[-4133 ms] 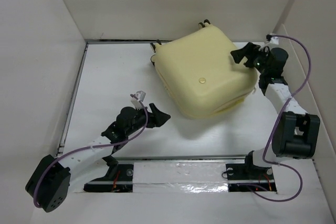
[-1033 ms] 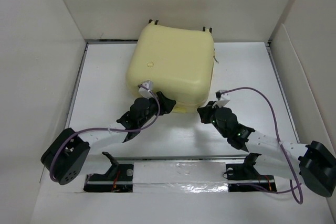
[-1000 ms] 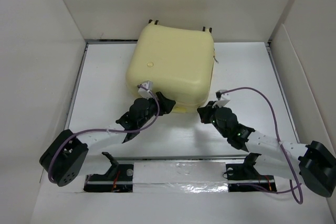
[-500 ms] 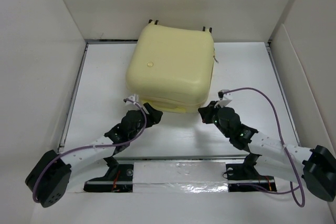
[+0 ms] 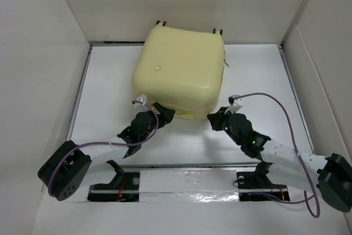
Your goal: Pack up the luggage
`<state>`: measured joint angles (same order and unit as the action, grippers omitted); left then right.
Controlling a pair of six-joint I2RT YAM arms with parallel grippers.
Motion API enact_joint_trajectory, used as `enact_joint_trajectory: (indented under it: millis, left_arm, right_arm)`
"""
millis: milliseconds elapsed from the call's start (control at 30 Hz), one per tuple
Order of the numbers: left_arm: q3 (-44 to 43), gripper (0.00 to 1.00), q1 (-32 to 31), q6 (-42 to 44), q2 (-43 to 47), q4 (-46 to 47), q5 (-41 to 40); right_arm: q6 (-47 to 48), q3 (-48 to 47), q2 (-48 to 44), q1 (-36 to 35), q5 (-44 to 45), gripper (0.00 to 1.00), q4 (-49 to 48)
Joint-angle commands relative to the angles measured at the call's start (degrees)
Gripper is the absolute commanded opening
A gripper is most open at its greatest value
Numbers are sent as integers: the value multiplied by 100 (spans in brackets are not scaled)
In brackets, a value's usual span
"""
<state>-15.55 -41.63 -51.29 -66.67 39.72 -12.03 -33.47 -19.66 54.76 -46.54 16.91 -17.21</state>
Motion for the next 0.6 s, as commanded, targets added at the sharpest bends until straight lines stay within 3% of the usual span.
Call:
enact_joint_trajectory:
  millis: [0, 367, 467, 500, 567]
  left_arm:
    - [44, 64, 23, -171, -169, 677, -97]
    - [-168, 42, 85, -417, -1119, 1212, -343]
    - [-141, 26, 85, -400, -1181, 1476, -528]
    - [-141, 4, 85, -382, -1199, 1520, -580]
    - [-141, 0, 32, -312, -1208, 1687, -581]
  right_arm:
    - [-71, 138, -106, -144, -363, 0, -63]
    - [-37, 155, -247, -144, -407, 0, -45]
    - [16, 147, -177, -205, -486, 0, -124]
    - [25, 121, -133, -206, -487, 0, -168]
    - [17, 94, -71, -267, -513, 0, -195]
